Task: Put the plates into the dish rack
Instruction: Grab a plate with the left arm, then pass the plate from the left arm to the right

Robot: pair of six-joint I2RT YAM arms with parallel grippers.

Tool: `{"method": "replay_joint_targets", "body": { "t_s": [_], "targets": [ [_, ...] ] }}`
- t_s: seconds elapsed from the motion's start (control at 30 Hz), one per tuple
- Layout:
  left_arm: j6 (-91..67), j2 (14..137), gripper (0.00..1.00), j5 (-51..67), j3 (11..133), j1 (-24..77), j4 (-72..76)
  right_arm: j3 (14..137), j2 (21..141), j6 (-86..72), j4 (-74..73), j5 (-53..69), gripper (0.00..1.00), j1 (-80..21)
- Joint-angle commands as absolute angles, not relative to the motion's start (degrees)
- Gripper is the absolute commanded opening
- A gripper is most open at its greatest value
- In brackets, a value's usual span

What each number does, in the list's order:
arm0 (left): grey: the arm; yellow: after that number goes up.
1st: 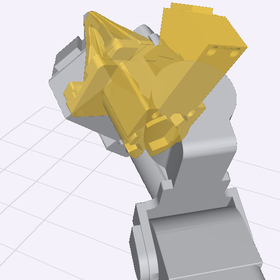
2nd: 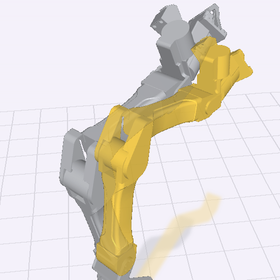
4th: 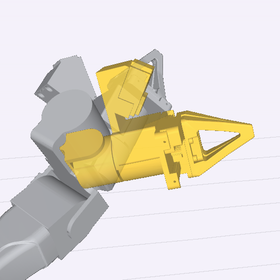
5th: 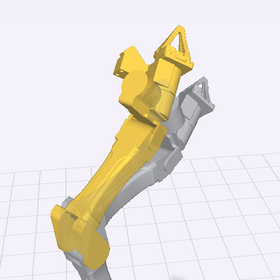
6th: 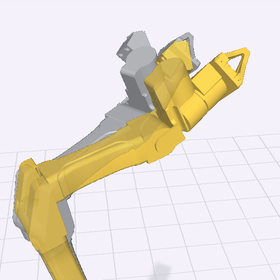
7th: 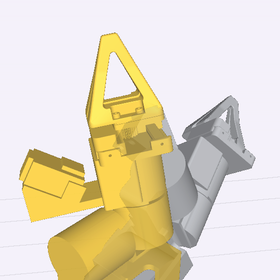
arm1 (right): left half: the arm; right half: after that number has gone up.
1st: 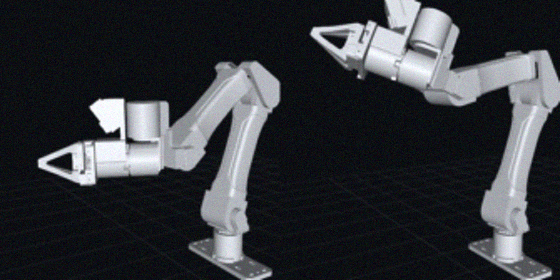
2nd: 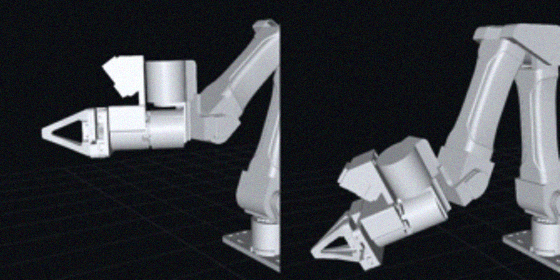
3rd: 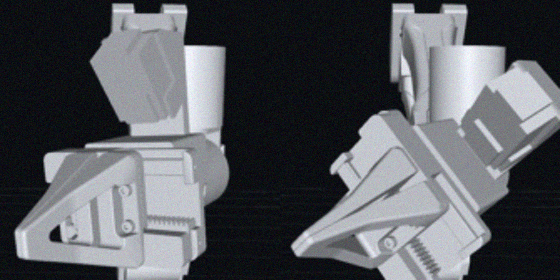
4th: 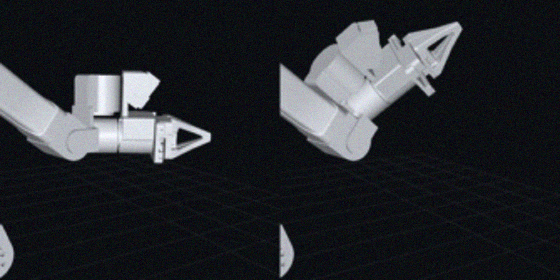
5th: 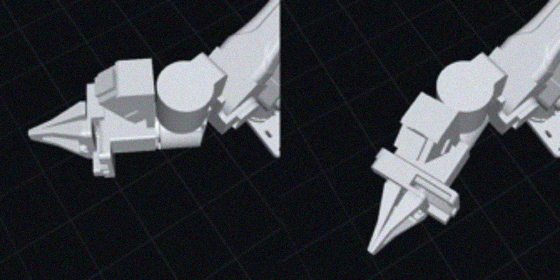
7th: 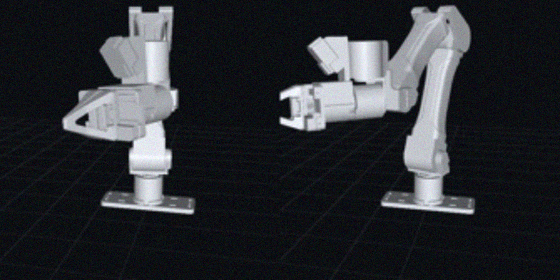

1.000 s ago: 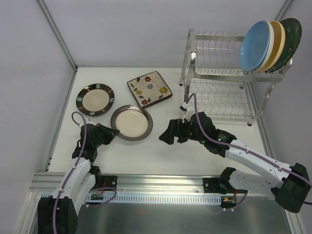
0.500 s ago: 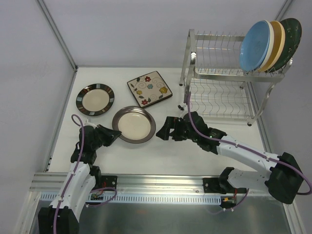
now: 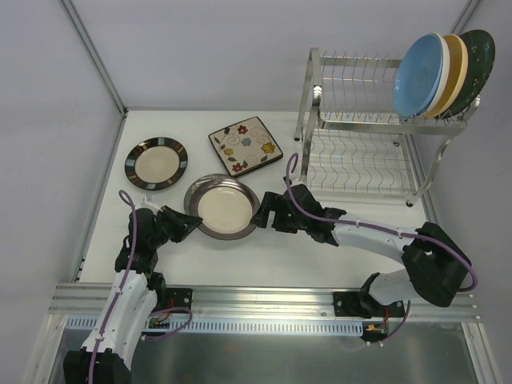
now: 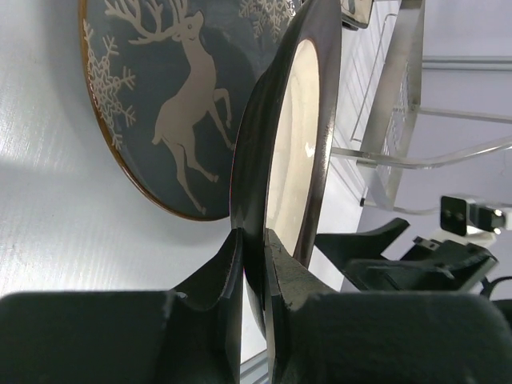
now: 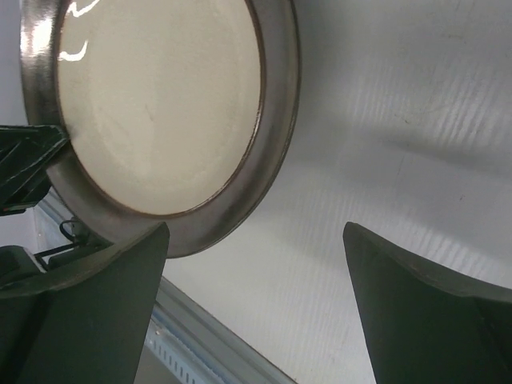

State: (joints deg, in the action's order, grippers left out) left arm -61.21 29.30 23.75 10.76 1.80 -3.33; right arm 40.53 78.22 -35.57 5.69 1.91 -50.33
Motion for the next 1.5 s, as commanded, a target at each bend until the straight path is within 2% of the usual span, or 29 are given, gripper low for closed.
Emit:
{"method": "replay_joint_targets", "body": {
  "t_s": [0.0, 0.33, 0.63, 0.73, 0.83, 1.03, 1.13, 1.23, 1.33, 1.47],
  "targets": [
    [-64.7, 26.8, 0.0, 28.7, 14.1, 1.7, 5.1, 42.8, 81.7, -38.1, 10.6, 0.7, 0.94, -50.7],
    [-65.5, 24.6, 0.0, 31.4, 14.3, 1.8, 5.1, 42.5, 87.8, -41.3, 21.1, 2.5, 0.9, -50.2],
    [-66.2, 24.3, 0.0, 32.5, 15.2, 2.4, 5.7, 43.4, 90.0, -43.2, 23.3, 3.8, 0.76, -49.3],
    [-66.5, 24.3, 0.0, 32.6, 15.3, 2.5, 6.2, 42.7, 90.4, -44.5, 25.4, 4.2, 0.65, -49.2],
    [-67.0, 24.3, 0.0, 32.8, 15.2, 2.7, 6.8, 42.3, 90.4, -44.9, 26.7, 4.9, 0.59, -49.0],
    [-68.0, 24.3, 0.0, 33.4, 14.8, 2.9, 7.9, 40.7, 89.1, -45.2, 29.1, 6.2, 0.41, -48.2],
    [-68.3, 24.1, 0.0, 33.6, 14.0, 3.0, 8.1, 39.8, 87.5, -45.0, 29.3, 6.4, 0.26, -47.9],
    [-68.6, 23.7, 0.0, 33.7, 13.1, 3.0, 8.1, 39.1, 85.9, -44.3, 28.5, 6.2, 0.17, -47.8],
    [-68.7, 23.5, 0.0, 33.8, 12.3, 3.0, 8.1, 38.7, 83.2, -42.9, 26.7, 5.6, 0.03, -47.8],
    [-68.6, 23.5, 0.0, 33.9, 11.7, 3.0, 8.2, 38.8, 78.1, -40.4, 22.9, 4.1, 0.0, -47.8]
  ]
}}
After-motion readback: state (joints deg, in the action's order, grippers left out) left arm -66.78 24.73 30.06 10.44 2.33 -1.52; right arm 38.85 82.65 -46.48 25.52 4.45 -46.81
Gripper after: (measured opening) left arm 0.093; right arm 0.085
